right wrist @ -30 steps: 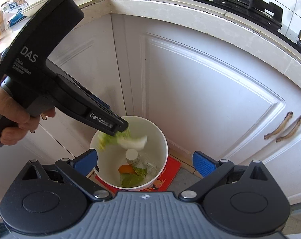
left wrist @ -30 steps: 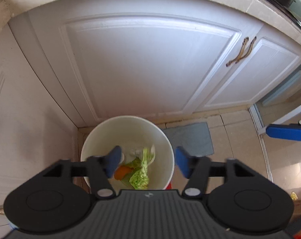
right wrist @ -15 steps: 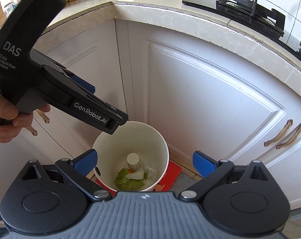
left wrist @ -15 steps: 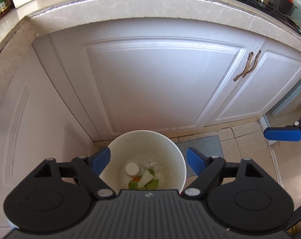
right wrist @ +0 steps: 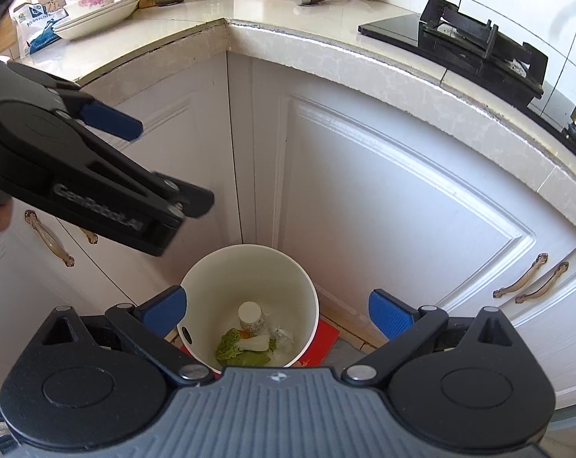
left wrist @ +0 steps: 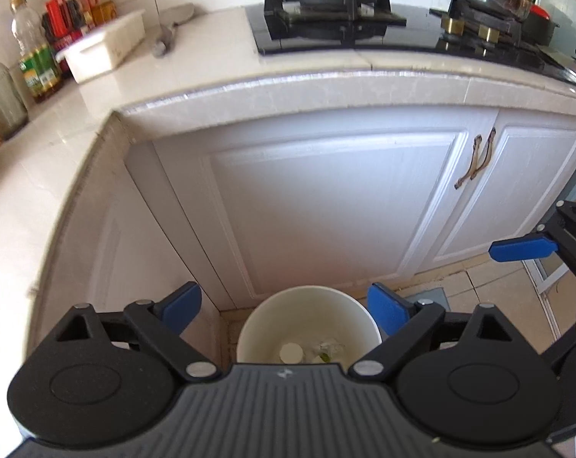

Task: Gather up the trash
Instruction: 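Move both grippers back over the counter toward the remaining trash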

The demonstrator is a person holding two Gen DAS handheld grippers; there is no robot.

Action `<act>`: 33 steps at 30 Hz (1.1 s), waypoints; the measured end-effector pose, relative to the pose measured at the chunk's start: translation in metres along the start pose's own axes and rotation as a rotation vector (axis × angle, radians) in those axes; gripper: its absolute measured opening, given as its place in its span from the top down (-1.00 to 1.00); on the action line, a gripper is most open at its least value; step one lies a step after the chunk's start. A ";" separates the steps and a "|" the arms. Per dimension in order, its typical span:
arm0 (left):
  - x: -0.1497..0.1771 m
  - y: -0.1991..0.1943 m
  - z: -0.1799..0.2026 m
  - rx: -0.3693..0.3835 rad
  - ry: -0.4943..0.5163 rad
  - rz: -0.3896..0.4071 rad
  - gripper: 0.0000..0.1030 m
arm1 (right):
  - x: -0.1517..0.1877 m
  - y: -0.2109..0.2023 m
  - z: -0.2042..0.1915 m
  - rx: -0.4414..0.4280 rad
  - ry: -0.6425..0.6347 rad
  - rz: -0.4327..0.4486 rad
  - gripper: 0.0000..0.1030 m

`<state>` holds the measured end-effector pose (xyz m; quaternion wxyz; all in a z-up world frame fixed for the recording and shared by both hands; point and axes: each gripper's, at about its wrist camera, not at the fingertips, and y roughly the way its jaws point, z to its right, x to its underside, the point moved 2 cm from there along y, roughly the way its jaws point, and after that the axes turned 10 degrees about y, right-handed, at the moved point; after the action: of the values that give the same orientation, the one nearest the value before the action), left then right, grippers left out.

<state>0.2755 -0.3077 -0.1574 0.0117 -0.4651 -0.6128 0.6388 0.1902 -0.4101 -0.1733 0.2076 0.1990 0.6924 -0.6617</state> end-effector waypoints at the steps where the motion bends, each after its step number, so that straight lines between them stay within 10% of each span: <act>1: 0.000 -0.010 -0.003 -0.007 -0.003 0.017 -0.82 | -0.003 -0.004 -0.002 0.003 -0.004 0.005 -1.00; 14: 0.030 -0.129 -0.080 -0.160 -0.163 0.133 -0.83 | -0.051 -0.052 -0.063 -0.105 -0.131 0.118 -1.00; 33: 0.183 -0.202 -0.231 -0.620 -0.542 -0.022 -0.87 | -0.098 -0.042 -0.215 -0.291 -0.368 0.146 -1.00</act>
<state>0.2003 0.0278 -0.0611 -0.2840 -0.2546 -0.7622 0.5231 0.2435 -0.1971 -0.0758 0.4041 0.0927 0.7145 -0.5635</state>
